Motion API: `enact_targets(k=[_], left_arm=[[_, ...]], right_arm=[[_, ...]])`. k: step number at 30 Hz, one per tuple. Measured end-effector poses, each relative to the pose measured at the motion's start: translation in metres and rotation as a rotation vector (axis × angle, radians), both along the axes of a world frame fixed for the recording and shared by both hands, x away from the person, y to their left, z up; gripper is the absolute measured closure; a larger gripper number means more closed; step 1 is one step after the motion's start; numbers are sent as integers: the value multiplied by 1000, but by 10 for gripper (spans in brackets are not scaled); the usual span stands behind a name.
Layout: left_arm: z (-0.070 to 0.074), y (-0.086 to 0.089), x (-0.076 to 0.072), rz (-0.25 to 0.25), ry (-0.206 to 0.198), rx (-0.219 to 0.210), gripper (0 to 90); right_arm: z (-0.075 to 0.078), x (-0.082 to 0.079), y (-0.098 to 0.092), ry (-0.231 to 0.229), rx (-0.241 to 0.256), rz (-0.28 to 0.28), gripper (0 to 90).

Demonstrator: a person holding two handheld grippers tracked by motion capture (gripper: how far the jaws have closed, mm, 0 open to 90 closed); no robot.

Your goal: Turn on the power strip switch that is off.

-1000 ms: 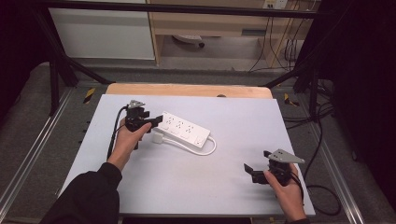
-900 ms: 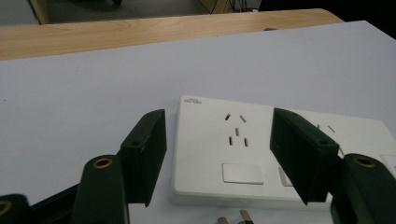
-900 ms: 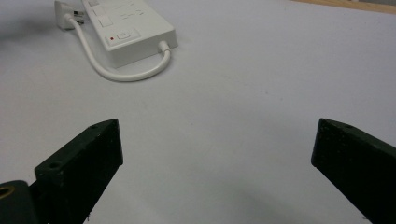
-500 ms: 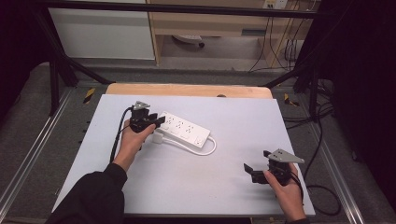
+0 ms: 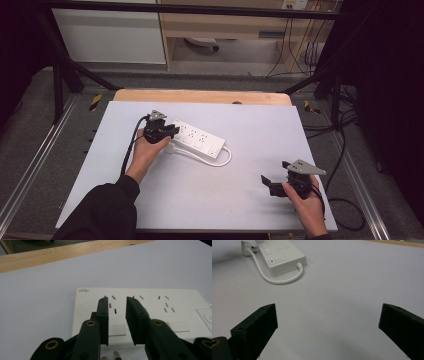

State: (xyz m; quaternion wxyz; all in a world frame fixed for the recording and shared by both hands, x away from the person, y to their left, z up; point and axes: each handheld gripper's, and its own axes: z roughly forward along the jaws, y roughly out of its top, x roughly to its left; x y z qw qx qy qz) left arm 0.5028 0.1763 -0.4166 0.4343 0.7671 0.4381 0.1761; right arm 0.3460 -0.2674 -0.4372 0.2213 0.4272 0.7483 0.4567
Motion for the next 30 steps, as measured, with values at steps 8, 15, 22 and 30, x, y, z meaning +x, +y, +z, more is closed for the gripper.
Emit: enact_targets(k=[8, 15, 22, 30], left_arm=[[-4, -5, 0, -12, 12, -7, 806], [-7, -8, 0, -22, 12, -7, 851], [-9, -9, 0, -27, 12, 2, 884], [-12, -11, 0, -41, 12, 22, 900]], right_arm=[[0, 0, 1, 2, 0, 7, 25], [0, 0, 0, 3, 3, 6, 25], [0, 0, 1, 8, 12, 12, 25], [0, 0, 1, 7, 12, 15, 25]])
